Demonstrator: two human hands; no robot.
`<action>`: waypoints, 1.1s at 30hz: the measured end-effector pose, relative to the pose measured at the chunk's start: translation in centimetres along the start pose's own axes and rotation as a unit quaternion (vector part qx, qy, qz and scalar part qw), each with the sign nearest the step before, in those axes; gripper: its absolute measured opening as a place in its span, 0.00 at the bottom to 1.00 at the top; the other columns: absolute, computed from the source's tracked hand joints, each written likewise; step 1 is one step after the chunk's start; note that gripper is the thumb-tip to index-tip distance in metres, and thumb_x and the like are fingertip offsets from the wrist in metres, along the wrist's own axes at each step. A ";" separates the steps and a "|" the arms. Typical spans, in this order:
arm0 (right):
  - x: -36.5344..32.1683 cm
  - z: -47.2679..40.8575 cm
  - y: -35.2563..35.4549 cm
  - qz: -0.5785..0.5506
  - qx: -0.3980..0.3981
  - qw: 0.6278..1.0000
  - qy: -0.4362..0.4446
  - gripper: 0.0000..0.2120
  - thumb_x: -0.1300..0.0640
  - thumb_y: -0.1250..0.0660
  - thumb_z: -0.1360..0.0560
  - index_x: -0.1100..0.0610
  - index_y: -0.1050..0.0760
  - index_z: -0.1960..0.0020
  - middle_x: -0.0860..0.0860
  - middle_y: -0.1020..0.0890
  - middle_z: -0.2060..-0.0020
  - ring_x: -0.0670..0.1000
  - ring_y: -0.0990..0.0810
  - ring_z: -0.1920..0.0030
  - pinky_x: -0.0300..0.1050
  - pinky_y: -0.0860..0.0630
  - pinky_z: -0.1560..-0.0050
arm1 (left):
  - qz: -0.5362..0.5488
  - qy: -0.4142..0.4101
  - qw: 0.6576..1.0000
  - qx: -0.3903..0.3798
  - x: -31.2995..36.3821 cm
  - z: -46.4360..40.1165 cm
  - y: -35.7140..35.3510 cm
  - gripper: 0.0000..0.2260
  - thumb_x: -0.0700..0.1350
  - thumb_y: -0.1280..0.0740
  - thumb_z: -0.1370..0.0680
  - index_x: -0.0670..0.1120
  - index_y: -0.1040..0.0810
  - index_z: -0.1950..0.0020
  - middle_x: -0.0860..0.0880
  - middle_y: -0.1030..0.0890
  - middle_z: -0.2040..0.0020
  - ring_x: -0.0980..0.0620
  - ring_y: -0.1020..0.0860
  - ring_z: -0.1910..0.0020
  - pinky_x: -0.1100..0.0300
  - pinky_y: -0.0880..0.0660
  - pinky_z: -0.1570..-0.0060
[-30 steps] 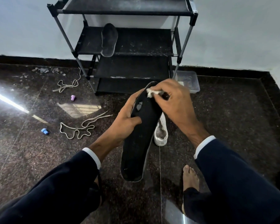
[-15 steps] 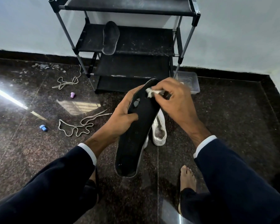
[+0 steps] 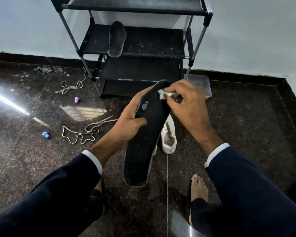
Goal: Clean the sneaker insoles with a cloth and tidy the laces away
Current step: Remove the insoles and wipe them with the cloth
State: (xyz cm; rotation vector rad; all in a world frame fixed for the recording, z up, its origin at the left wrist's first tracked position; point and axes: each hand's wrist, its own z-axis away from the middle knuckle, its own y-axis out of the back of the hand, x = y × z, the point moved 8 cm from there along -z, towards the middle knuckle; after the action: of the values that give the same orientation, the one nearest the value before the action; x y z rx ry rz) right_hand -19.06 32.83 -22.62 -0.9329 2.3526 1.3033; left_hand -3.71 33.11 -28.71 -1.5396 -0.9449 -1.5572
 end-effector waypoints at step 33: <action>-1.6 0.7 -2.1 -0.067 -0.155 0.986 0.010 0.05 0.65 0.25 0.27 0.59 0.16 0.52 0.51 0.18 0.57 0.47 0.19 0.57 0.45 0.23 0.55 | 0.030 -0.004 0.998 0.052 -0.1 -0.8 2.1 0.35 0.22 0.39 0.30 0.44 0.35 0.26 0.45 0.22 0.40 0.56 0.21 0.44 0.64 0.24 0.51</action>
State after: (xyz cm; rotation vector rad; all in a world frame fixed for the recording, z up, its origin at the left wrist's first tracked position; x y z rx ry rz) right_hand -16.52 33.29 -23.54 -1.1755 2.0933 1.6404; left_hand -2.21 31.39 -28.78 -1.4894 -0.9593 -1.4386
